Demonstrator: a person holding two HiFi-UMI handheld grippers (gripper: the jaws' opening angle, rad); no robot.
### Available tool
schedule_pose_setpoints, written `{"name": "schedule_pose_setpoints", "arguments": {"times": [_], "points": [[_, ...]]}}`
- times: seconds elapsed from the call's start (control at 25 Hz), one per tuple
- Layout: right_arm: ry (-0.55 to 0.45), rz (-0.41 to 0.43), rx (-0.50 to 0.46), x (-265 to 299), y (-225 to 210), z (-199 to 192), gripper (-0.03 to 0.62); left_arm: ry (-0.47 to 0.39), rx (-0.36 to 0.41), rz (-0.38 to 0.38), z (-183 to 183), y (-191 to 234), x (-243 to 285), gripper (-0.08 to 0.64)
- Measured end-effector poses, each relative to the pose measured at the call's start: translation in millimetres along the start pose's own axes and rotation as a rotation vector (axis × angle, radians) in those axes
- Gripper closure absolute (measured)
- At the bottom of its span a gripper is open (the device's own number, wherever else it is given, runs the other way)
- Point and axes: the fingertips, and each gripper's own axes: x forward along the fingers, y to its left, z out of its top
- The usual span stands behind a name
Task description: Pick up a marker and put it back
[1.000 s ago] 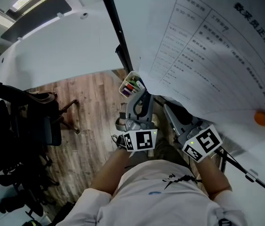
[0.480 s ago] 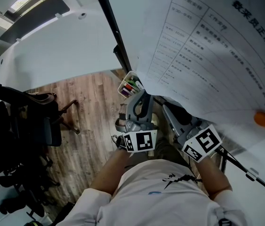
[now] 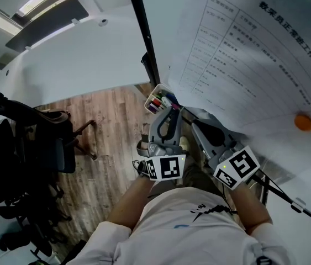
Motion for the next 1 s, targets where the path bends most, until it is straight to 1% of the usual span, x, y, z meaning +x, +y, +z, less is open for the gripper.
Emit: {"name": "schedule_pose_setpoints", "arguments": {"times": [0.32,0.6,0.84,1.0], "points": [[-0.004,-0.016,-0.001,-7.2,2.6,-2.2,0.580,-0.005,0.021,-0.007,-0.3,-5.7,2.0,0.485],[0.011,-0.036,0.012,-10.8,-10.0,-9.5,0.580,0.023,0.034,-0.023,-18.6,-17.9,18.3,0.485],[0.025,-0.042,0.019,-8.9,-16.6,-13.0,0.580,0.034,0.033,-0.078,-27.7,-33.3,26.8,0.483],[0.025,-0.045,0.018,-8.3,-15.9,-13.5,0.580,0.039,0.018,-0.108,-30.0,-40.2,28.0,0.460]]}}
